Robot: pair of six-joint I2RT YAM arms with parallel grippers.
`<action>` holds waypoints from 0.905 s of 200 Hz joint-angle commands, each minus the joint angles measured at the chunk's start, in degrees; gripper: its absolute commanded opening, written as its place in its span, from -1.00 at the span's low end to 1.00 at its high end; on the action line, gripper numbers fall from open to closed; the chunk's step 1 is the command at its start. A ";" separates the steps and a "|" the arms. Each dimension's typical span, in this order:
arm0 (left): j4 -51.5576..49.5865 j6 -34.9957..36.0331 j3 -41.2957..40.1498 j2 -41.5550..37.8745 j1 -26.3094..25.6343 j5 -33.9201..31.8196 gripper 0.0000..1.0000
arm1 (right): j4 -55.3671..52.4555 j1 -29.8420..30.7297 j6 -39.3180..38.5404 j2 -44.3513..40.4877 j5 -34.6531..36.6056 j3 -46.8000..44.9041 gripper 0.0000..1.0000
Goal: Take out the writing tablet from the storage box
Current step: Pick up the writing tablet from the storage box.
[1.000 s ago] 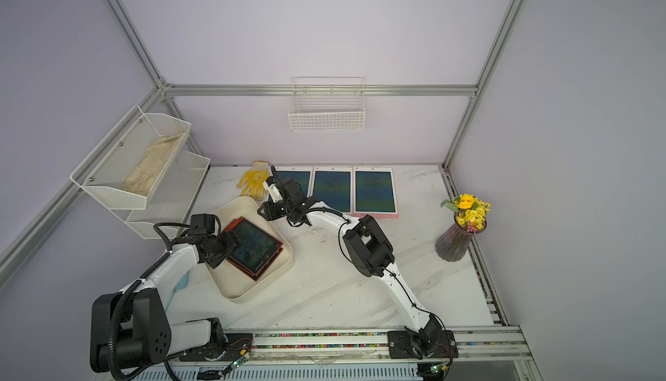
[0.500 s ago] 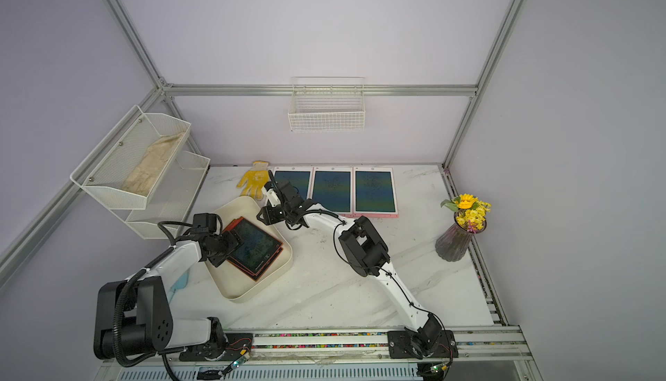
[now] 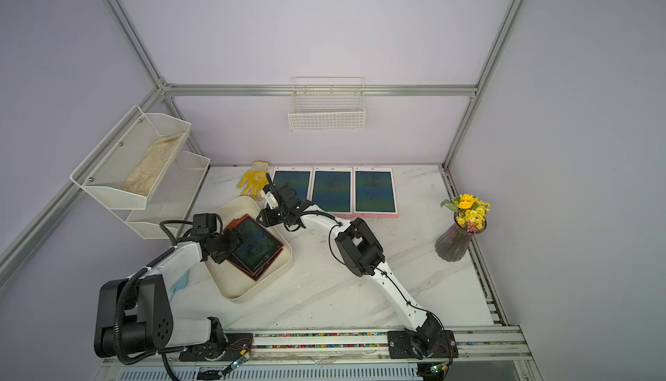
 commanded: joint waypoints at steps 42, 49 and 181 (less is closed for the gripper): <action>4.01 1.50 -2.79 -2.05 0.40 3.39 0.57 | -0.51 1.71 0.61 1.30 -2.51 1.68 -0.17; 4.12 1.59 -2.79 -1.92 0.41 3.47 0.57 | -0.57 1.80 0.67 1.36 -2.57 1.87 -0.17; 7.65 2.46 -3.58 1.72 0.38 8.15 0.49 | -1.62 3.00 1.03 3.63 -5.06 5.75 -0.23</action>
